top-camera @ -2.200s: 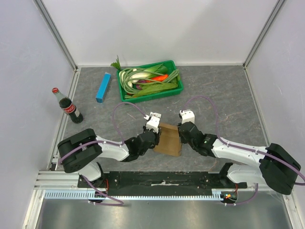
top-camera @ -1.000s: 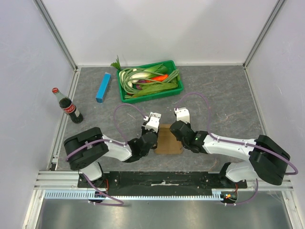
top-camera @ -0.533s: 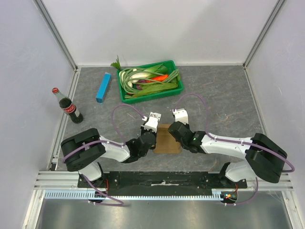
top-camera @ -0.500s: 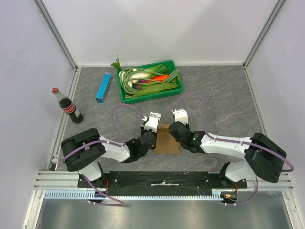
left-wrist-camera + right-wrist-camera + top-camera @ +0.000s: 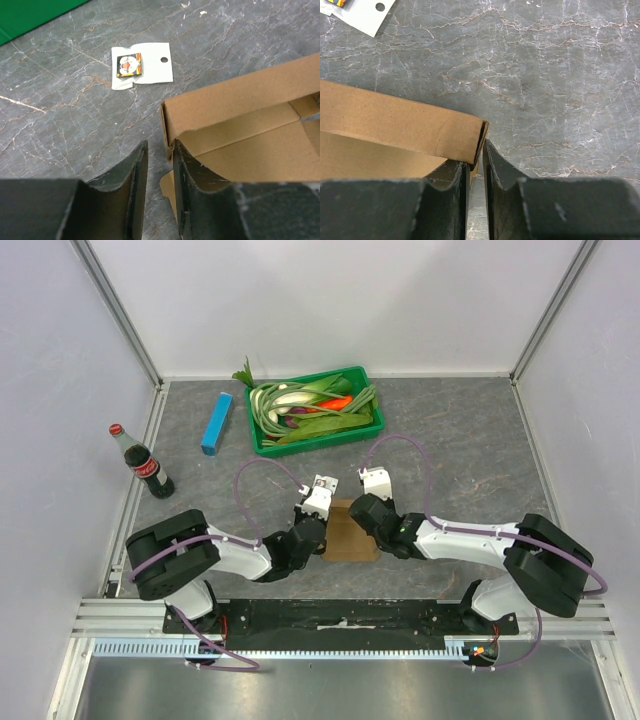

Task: Fold the paper box

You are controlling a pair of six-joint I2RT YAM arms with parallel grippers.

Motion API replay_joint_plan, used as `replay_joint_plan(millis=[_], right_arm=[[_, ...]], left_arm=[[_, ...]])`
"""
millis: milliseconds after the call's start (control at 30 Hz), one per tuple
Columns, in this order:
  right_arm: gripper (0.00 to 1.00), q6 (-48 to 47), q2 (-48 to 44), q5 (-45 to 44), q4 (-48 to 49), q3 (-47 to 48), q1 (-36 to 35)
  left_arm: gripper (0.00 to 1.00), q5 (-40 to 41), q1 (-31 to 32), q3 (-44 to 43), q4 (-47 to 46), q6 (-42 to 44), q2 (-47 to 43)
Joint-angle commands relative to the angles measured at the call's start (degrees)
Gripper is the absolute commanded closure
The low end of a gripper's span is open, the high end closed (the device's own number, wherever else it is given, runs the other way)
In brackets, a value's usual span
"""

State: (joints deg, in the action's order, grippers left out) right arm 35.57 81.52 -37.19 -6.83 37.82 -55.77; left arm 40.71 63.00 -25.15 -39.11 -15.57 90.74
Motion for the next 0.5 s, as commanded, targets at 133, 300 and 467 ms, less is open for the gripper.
replay_joint_plan(millis=[133,300,467], right_arm=[[0.84,0.2,1.9,-2.3,3.2,3.1,-0.4],[1.0,1.0,2.1,-2.1,3.9,3.1,-0.4],[1.0,1.3,2.0,-1.9,4.5,2.9,-0.5]], left_arm=[[0.7,4.9,0.2,-4.3,0.5,-1.4,2.3],[0.82,7.7,0.2,-7.1,3.1,-2.7,5.1],[0.78,6.3,0.2,-5.8,1.7,-3.0,5.0]])
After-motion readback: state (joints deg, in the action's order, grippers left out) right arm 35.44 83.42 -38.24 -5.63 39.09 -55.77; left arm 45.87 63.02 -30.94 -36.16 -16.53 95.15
